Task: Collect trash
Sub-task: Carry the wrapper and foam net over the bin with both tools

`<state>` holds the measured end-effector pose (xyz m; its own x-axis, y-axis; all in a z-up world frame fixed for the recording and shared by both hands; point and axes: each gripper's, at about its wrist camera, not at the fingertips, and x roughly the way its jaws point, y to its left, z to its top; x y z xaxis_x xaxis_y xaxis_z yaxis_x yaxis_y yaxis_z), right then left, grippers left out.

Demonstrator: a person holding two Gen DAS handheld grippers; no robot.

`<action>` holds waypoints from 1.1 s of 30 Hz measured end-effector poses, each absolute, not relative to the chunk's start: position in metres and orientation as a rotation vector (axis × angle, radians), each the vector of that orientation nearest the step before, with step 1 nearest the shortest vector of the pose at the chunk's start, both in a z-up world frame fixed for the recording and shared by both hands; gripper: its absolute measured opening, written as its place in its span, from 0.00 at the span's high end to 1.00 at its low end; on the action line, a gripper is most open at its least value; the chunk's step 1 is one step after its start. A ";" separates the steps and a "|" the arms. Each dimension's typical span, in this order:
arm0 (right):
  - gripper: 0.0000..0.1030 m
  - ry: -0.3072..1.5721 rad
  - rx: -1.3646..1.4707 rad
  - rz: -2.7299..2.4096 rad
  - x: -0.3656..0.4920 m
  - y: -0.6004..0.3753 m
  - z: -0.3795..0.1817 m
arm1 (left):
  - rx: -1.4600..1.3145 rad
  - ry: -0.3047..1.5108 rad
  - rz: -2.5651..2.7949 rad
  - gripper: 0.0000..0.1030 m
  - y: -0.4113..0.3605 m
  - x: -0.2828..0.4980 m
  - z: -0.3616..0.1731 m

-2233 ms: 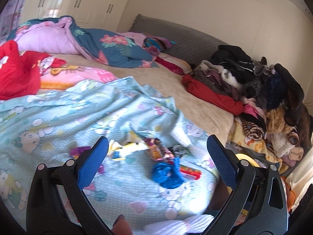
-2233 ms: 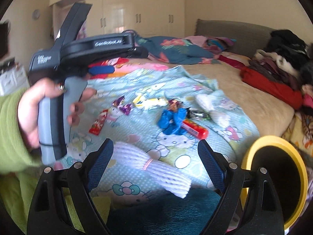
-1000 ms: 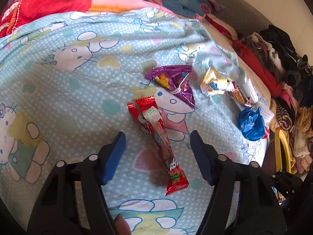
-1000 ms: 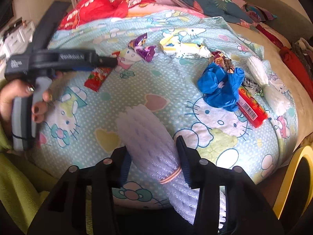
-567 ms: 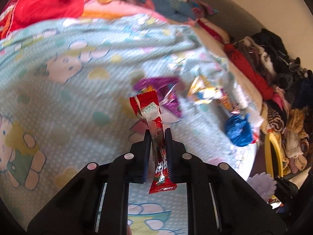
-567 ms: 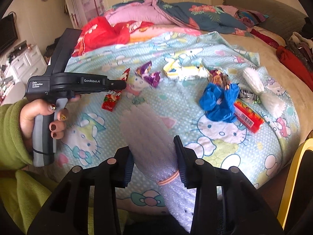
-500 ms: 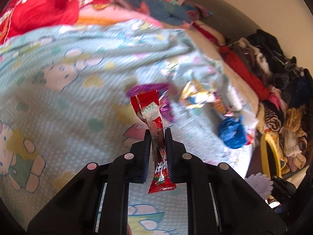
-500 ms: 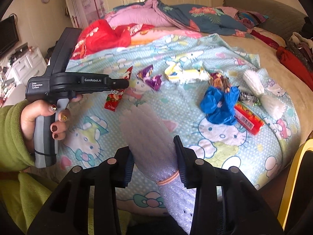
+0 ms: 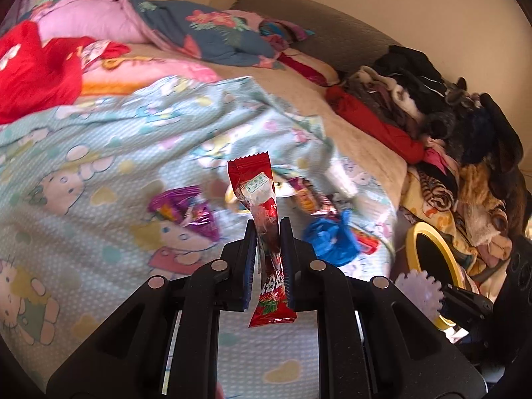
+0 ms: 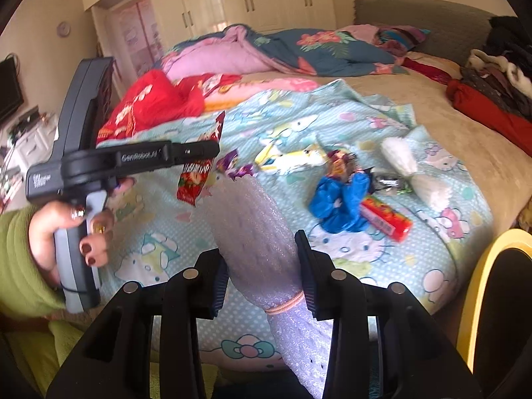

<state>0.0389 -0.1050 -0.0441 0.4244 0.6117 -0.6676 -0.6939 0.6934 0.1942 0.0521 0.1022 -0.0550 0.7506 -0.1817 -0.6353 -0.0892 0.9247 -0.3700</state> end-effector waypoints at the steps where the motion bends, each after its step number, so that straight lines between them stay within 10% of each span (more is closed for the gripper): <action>1: 0.66 0.781 -0.107 0.811 0.040 -0.109 -0.042 | -0.389 0.721 -0.062 0.91 0.098 0.053 -0.053; 33: 0.67 0.640 0.162 0.405 0.080 -0.285 0.041 | -0.231 0.613 -0.448 0.91 -0.063 0.107 0.029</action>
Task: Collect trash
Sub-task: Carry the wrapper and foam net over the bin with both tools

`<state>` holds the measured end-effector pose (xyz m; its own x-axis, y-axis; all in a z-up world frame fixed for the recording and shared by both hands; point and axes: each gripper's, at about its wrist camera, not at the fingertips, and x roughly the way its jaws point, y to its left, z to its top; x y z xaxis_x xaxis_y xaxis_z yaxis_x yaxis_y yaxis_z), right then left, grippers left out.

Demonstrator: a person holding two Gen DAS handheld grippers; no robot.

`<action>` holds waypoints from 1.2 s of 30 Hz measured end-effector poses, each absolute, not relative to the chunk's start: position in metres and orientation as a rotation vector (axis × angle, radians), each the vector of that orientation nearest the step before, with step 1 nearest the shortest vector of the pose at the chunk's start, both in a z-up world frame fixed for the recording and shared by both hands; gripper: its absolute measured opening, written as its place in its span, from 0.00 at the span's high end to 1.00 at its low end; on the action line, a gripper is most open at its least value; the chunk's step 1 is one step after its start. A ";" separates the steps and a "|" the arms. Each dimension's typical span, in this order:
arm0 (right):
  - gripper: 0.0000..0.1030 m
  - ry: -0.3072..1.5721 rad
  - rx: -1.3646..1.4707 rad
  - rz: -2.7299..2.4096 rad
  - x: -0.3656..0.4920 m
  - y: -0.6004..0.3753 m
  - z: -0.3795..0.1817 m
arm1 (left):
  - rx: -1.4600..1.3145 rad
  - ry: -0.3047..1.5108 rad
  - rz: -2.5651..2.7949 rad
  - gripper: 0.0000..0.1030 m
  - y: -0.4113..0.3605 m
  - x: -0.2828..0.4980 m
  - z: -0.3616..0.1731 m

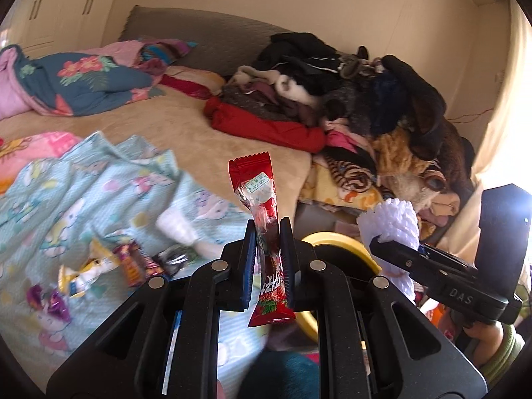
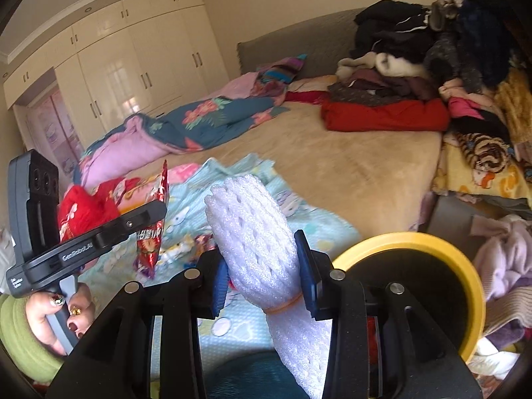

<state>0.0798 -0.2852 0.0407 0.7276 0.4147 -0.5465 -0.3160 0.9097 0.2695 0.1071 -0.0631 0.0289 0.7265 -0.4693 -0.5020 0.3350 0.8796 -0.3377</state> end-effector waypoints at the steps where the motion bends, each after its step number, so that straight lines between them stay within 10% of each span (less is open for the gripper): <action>1: 0.67 0.636 0.159 0.396 0.080 -0.289 0.043 | -0.228 0.614 -0.457 0.91 -0.067 0.107 0.030; 36: 0.67 0.656 0.361 0.174 0.112 -0.424 0.015 | -0.063 0.811 -0.742 0.91 -0.230 0.124 -0.020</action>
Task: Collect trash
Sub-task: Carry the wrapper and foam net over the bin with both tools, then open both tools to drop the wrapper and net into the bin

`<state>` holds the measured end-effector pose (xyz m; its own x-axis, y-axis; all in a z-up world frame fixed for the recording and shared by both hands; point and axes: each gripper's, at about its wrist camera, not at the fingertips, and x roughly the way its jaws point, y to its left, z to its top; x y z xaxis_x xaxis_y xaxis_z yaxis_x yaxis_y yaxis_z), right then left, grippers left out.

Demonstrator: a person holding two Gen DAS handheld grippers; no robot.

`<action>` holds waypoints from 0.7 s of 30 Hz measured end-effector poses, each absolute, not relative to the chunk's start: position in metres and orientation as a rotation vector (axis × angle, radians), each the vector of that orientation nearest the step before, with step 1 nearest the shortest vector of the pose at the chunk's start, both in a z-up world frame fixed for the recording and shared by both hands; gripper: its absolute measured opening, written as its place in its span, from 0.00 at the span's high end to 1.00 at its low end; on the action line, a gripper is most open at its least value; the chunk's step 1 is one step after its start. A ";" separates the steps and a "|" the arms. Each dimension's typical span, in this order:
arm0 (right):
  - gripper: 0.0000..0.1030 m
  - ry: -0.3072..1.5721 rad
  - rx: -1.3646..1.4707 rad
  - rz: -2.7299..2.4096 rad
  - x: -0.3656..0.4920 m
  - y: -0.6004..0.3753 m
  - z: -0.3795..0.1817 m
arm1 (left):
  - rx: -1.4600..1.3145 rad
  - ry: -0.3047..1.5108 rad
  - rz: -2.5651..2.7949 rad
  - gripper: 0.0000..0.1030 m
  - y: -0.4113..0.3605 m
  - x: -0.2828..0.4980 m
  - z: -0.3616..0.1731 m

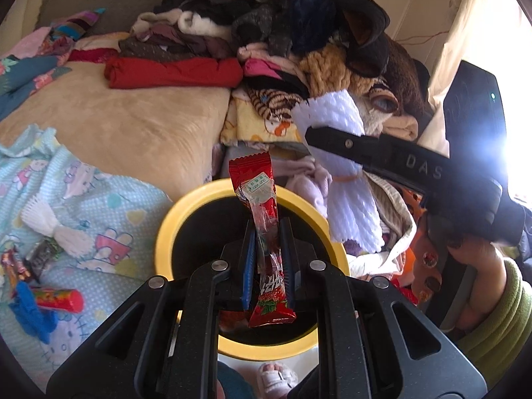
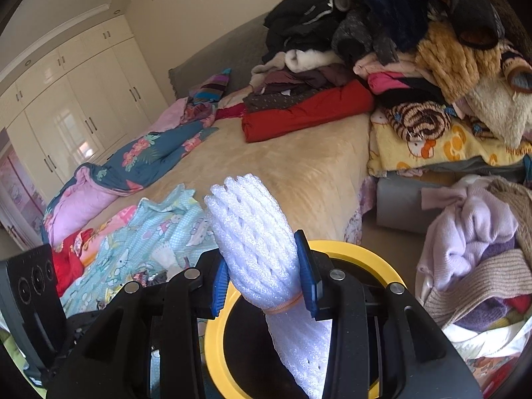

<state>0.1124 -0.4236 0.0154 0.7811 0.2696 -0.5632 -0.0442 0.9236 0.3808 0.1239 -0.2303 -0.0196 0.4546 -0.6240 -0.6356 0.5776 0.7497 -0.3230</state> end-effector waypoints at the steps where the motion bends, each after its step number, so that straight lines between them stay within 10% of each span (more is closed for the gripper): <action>1: 0.66 0.662 0.372 0.171 0.114 -0.426 0.012 | -0.061 0.824 -0.745 0.91 -0.232 0.126 -0.024; 14: 0.60 0.728 0.447 0.161 0.133 -0.436 -0.026 | -0.035 0.925 -0.733 0.91 -0.238 0.143 -0.068; 21: 0.35 0.743 0.446 0.143 0.136 -0.433 -0.033 | -0.056 0.937 -0.677 0.74 -0.229 0.147 -0.077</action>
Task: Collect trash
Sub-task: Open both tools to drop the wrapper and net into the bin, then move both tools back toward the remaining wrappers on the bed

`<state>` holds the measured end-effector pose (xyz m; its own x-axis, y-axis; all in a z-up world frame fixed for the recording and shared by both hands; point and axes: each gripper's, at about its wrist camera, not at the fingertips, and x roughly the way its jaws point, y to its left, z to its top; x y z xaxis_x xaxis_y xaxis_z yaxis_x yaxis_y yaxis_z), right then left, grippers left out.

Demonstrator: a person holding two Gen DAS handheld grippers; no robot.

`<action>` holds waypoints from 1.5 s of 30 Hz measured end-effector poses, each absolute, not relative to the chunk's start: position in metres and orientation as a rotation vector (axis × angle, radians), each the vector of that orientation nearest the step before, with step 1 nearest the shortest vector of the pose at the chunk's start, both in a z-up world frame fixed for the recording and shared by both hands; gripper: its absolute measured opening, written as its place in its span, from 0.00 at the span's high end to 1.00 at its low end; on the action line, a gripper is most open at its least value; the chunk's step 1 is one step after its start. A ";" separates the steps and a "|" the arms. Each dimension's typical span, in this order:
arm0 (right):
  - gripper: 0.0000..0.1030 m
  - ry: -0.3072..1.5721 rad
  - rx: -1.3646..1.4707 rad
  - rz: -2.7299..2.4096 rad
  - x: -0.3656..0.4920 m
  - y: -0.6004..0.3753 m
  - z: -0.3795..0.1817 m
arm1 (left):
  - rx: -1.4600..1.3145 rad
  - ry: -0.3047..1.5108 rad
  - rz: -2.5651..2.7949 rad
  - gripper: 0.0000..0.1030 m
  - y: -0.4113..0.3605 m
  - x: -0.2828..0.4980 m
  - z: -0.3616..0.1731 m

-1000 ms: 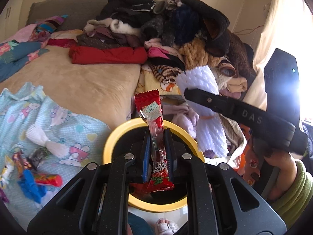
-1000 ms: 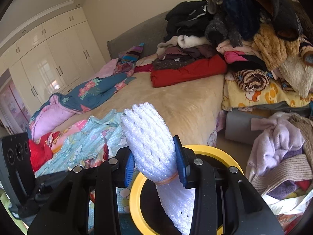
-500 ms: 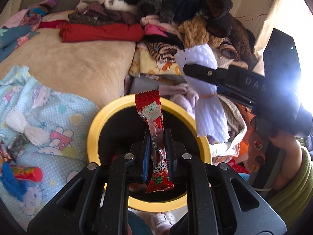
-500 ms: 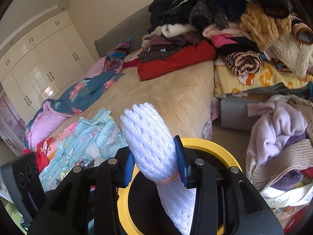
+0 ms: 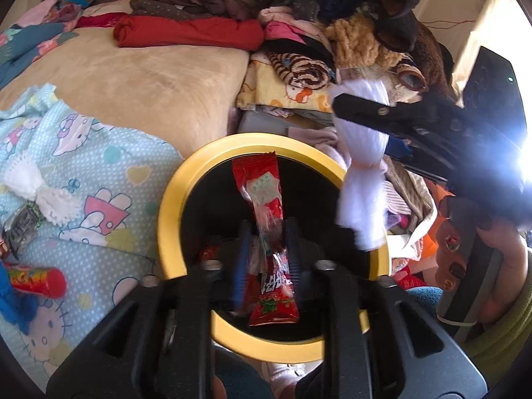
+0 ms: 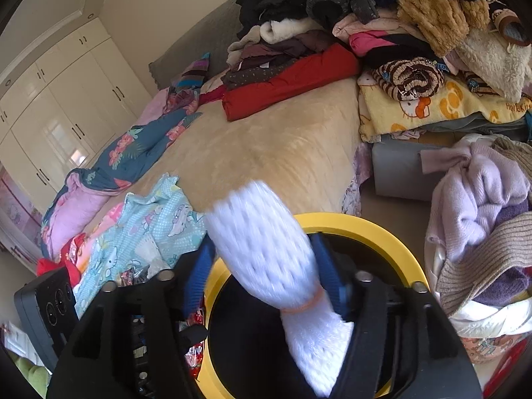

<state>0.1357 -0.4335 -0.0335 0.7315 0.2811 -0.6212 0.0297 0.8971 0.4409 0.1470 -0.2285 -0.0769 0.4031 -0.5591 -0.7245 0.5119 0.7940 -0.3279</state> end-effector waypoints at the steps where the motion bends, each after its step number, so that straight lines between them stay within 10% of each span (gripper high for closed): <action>1: 0.33 0.738 0.443 0.139 0.135 -0.433 -0.033 | -0.064 0.938 -0.671 0.61 -0.227 0.147 -0.077; 9: 0.21 0.682 0.389 0.080 0.117 -0.435 -0.019 | -0.069 0.838 -0.598 0.11 -0.214 0.142 -0.057; 45: 0.07 0.496 0.220 0.110 0.062 -0.359 0.029 | -0.207 0.522 -0.297 0.11 -0.095 0.110 0.020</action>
<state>0.0618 -0.3588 0.0287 0.8740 0.1576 -0.4597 -0.0513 0.9706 0.2352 0.1098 -0.0948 0.0202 0.8259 -0.3296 -0.4575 0.2250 0.9366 -0.2686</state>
